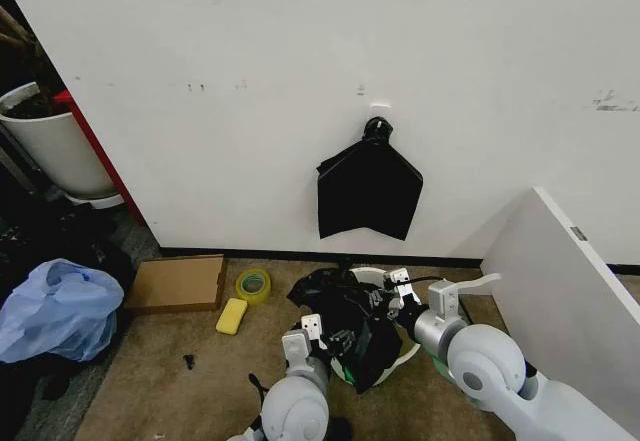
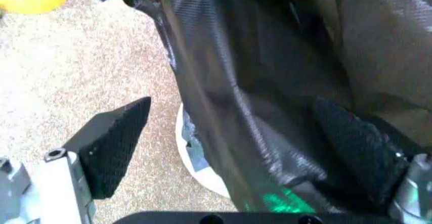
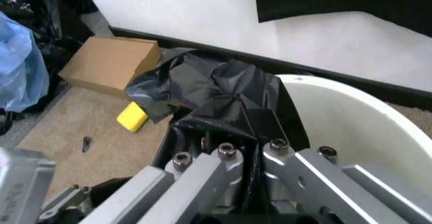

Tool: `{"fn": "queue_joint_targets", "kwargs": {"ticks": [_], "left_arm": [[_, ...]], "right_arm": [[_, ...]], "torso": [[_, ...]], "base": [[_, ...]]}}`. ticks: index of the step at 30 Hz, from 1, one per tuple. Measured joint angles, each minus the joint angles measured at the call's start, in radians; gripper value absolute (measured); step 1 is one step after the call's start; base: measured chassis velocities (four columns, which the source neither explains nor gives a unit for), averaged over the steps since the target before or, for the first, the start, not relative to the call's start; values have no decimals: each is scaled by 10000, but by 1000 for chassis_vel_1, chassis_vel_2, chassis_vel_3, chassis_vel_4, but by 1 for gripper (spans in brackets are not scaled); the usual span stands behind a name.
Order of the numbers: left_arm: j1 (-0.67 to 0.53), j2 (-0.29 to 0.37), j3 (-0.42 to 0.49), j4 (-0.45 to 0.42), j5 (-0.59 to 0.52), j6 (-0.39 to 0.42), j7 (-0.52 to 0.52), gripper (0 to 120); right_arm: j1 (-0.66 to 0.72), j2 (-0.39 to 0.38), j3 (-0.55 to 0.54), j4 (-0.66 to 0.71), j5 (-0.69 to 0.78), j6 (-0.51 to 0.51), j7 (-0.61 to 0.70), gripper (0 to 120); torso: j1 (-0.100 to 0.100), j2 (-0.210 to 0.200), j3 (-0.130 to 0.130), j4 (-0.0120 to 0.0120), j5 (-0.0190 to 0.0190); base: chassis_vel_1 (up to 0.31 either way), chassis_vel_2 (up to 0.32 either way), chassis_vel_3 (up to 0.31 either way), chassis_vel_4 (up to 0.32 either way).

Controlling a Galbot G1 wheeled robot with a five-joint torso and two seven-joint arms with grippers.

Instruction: Place the garbage bag over the trash bin.

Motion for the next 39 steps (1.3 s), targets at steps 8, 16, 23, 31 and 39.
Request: {"fn": "queue_joint_targets", "kwargs": {"ticks": [8, 16, 23, 31, 39], "left_arm": [[-555, -473, 120, 539, -528, 448, -497, 94], [-1128, -757, 93, 970, -1245, 762, -905, 93], [-1418, -1076, 88, 1232, -1743, 1069, -1435, 88], [-1495, -1087, -31, 1422, -2005, 1191, -1818, 57], [-1525, -918, -190, 1495, -2240, 1185, -1967, 29]], "right_arm": [[-36, 58, -23, -36, -42, -14, 19, 0], [-28, 84, -27, -133, -62, -20, 36, 0], [-38, 91, -36, -143, -75, -25, 37, 0], [-29, 90, -29, -192, -74, -24, 37, 0], [-43, 101, -7, -197, -53, -8, 46, 0]], "torso": [[0, 0, 0, 0, 0], [0, 0, 0, 0, 0], [0, 0, 0, 0, 0], [0, 0, 0, 1, 0], [0, 0, 0, 0, -2]], "base": [[0, 0, 0, 0], [0, 0, 0, 0], [0, 0, 0, 0], [0, 0, 0, 0], [0, 0, 0, 0]]}}
